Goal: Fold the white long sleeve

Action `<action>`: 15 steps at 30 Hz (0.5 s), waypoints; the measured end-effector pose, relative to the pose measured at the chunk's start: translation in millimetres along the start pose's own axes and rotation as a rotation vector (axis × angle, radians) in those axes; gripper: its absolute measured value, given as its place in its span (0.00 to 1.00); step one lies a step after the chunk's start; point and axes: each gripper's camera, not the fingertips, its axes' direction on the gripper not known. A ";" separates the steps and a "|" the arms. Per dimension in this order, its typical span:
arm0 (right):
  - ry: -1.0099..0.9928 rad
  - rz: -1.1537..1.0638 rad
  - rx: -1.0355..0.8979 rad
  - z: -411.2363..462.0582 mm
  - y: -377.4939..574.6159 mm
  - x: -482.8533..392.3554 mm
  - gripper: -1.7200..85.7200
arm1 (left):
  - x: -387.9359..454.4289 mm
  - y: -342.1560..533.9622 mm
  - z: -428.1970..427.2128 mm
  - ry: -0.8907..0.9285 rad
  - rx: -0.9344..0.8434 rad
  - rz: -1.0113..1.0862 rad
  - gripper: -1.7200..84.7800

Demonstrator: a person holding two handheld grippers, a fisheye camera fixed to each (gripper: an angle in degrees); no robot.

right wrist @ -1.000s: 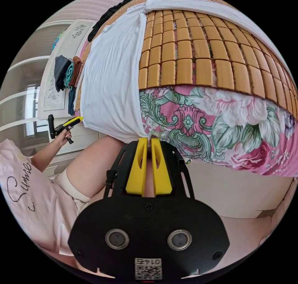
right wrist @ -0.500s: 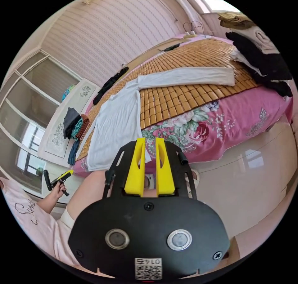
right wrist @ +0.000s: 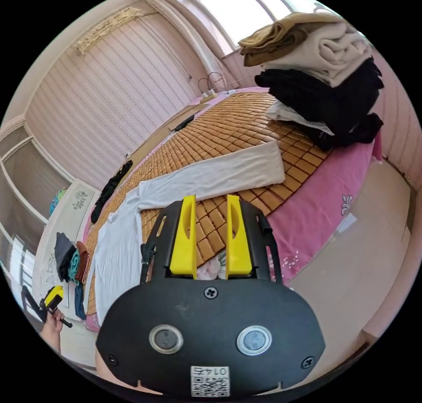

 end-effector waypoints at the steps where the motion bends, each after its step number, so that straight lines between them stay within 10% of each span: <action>1: 0.017 0.070 0.045 2.9 6.4 12.1 0.14 | 10.4 -26.4 21.9 0.023 0.005 0.047 0.10; 15: 0.102 0.184 0.151 31.0 -18.3 41.3 0.17 | 169.5 -285.0 244.9 0.250 0.087 0.438 0.11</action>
